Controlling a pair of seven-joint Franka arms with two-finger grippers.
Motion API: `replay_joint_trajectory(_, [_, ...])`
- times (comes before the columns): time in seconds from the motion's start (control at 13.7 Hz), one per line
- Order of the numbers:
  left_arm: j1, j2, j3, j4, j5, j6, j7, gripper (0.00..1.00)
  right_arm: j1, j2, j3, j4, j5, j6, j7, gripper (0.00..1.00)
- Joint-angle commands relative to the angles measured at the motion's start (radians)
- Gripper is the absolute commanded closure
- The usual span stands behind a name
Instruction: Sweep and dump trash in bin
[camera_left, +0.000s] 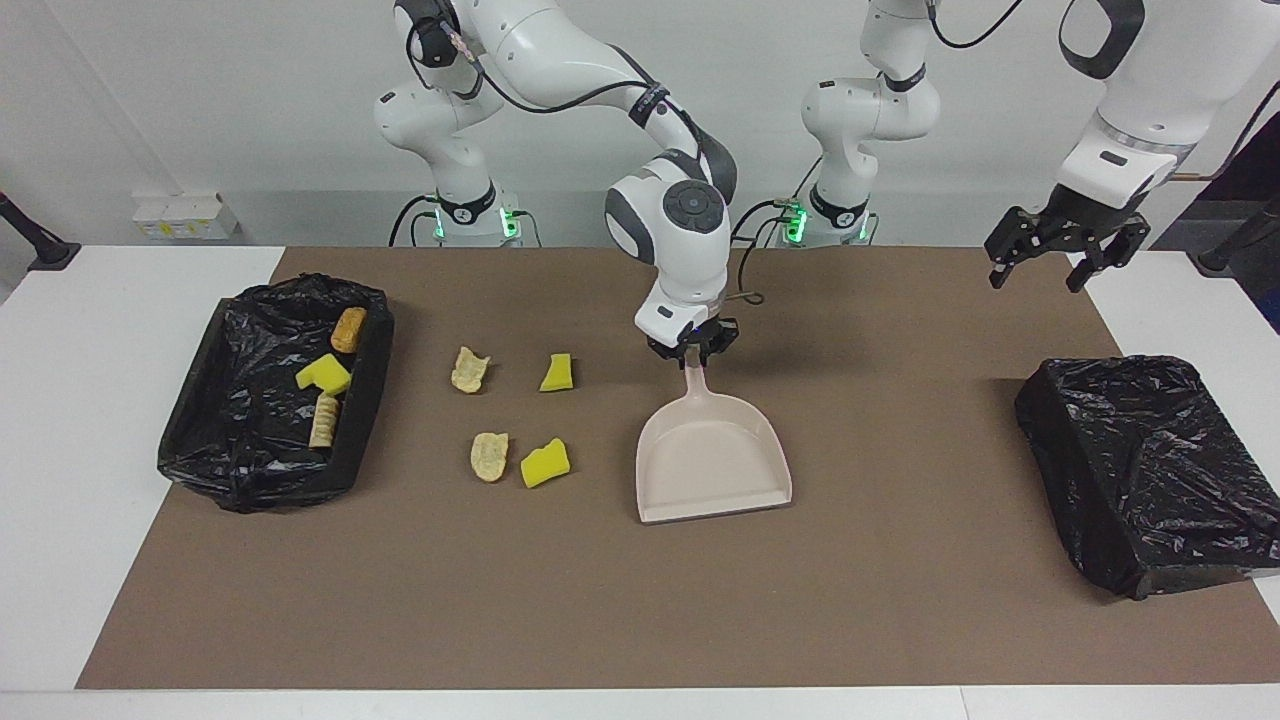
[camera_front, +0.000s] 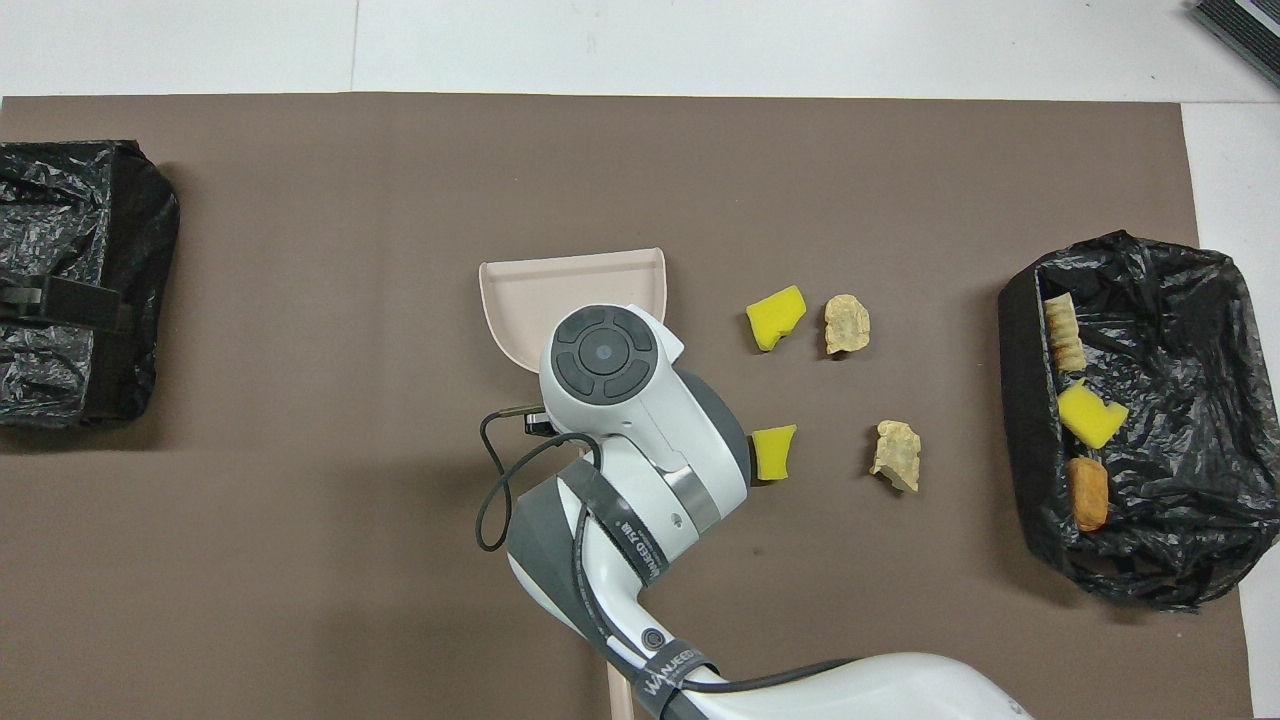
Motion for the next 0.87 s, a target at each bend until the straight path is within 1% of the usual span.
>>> replay_joint_trajectory(0.0, [0.016,-0.013,-0.01,-0.006,0.015,-0.004,0.016,0.0,-0.012,0.013,0.005,0.018,0.0,0.017,0.005,0.86])
replay_joint_trajectory(0.07, [0.016,-0.013,-0.01,-0.006,0.015,-0.004,0.016,0.0,-0.012,0.013,0.005,0.018,0.002,0.025,-0.003,0.72])
replay_joint_trajectory(0.15, [0.014,-0.013,-0.01,-0.006,0.015,-0.004,0.014,0.0,-0.014,0.013,0.005,0.009,-0.001,0.054,-0.004,0.64])
replay_joint_trajectory(0.22, [0.014,-0.013,-0.01,-0.006,0.015,-0.005,0.016,0.0,-0.016,0.013,0.005,0.0,-0.006,0.066,-0.003,0.41])
replay_joint_trajectory(0.29, [0.015,-0.013,-0.01,-0.006,0.015,-0.005,0.016,0.0,-0.013,0.012,0.005,0.001,-0.02,0.054,-0.004,0.0])
replay_joint_trajectory(0.44, [0.014,-0.013,-0.01,-0.006,0.015,-0.004,0.016,0.0,-0.005,0.005,0.002,0.004,-0.052,0.044,-0.007,0.0])
replay_joint_trajectory(0.58, [0.014,-0.013,-0.01,-0.006,0.015,-0.002,0.014,0.0,-0.017,-0.027,-0.003,0.001,-0.069,0.034,-0.013,0.0])
replay_joint_trajectory(0.66, [0.014,-0.013,-0.01,-0.006,0.015,-0.002,0.014,0.0,-0.035,-0.051,-0.007,0.0,-0.069,0.016,-0.041,0.0])
replay_joint_trajectory(0.8, [0.015,-0.013,-0.01,-0.006,0.015,0.001,0.016,0.0,-0.113,-0.128,-0.007,-0.003,-0.07,-0.039,-0.122,0.0])
